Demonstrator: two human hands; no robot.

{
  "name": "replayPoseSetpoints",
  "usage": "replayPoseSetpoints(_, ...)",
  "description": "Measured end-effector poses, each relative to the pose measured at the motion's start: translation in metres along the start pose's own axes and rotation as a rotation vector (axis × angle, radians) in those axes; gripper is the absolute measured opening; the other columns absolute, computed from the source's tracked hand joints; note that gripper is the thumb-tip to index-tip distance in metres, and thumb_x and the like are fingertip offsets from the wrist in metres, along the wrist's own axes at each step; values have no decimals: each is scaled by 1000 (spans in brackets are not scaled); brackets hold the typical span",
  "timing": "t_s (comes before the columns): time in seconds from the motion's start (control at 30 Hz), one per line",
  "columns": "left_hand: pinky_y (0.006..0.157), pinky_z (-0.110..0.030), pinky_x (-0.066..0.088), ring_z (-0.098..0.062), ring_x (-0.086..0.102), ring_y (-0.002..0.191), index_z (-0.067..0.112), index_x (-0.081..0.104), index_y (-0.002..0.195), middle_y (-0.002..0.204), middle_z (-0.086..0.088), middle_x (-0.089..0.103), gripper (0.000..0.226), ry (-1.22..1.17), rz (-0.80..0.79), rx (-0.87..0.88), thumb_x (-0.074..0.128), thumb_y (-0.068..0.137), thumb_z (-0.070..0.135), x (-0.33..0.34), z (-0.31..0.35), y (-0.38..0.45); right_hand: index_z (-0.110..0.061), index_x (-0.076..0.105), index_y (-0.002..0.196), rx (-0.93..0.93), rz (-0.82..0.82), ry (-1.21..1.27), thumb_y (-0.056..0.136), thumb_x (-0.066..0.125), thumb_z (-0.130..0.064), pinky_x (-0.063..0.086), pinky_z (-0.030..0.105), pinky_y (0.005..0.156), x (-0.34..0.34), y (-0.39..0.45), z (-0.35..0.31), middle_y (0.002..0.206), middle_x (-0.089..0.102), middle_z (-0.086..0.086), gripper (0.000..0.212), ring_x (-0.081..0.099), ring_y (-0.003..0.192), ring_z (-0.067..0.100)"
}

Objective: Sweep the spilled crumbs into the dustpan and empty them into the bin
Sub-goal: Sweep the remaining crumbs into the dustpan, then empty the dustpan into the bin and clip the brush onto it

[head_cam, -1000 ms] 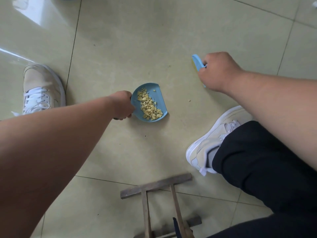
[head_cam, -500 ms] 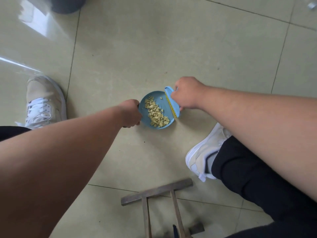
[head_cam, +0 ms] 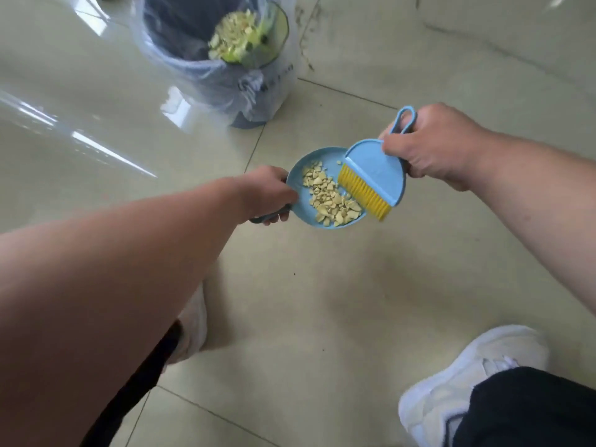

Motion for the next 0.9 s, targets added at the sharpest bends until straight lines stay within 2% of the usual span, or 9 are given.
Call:
replayPoseSetpoints(0.17,41,-22,36,-22,49,46,-5,69,100,65,-13,66,29,69,78,25,53,80,7,-85,21,-14,4,61,91,-94,79,52,68,59,-42,35,41,57,-15,25,-69,67,47,8,51,41,60,22)
replayPoseSetpoints(0.23,42,-22,36,-23,50,46,-3,70,91,65,-14,66,22,82,110,29,55,81,10,-115,28,-22,1,56,80,-113,122,113,68,60,-39,34,42,57,-20,33,-93,68,41,8,42,38,62,22)
replayPoseSetpoints(0.3,41,-21,36,-23,50,46,-2,69,89,65,-14,66,19,73,144,28,57,84,11,-144,31,-29,-12,57,72,-137,156,190,69,62,-34,34,40,56,-22,39,-117,66,41,9,23,38,60,22)
replayPoseSetpoints(0.37,42,-22,38,-24,51,45,-4,71,97,64,-14,66,24,49,179,16,58,85,11,-171,30,-35,-15,64,78,-142,158,262,70,64,-30,34,37,53,-21,45,-137,66,44,11,17,39,59,23)
replayPoseSetpoints(0.47,45,-23,36,-25,50,45,-6,71,104,66,-18,66,29,31,220,1,58,83,10,-208,24,-44,-2,66,81,-150,127,295,71,66,-29,36,33,49,-15,55,-163,66,52,15,29,42,57,26)
replayPoseSetpoints(0.53,48,-25,36,-25,49,48,-10,70,106,70,-21,65,32,6,242,-2,58,83,9,-230,19,-50,4,69,86,-166,122,290,68,67,-35,42,36,54,-11,62,-180,66,61,15,43,50,56,28)
replayPoseSetpoints(0.63,47,-24,35,-25,49,48,-11,69,106,70,-22,65,32,-25,276,-6,58,83,9,-258,15,-61,2,70,84,-201,133,303,71,67,-35,47,38,58,-8,66,-207,66,65,13,40,55,55,28)
replayPoseSetpoints(0.77,40,-23,41,-20,53,42,-4,69,98,66,-14,68,18,-73,330,-3,55,87,2,-287,20,-72,-17,72,95,-226,114,348,93,65,-25,61,34,64,0,72,-233,92,76,12,11,73,68,22)
replayPoseSetpoints(0.9,43,-24,46,-21,58,50,-3,70,105,80,-15,72,22,-106,347,1,53,90,0,-306,26,-63,-18,70,105,-167,115,375,101,58,-29,65,39,77,6,82,-243,103,76,13,18,79,83,21)
Point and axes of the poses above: each hand's wrist, its own y-axis towards the middle knuckle, its own x-axis out of the palm, z = x × y, the point moved 8 cm from there along y, towards the middle knuckle
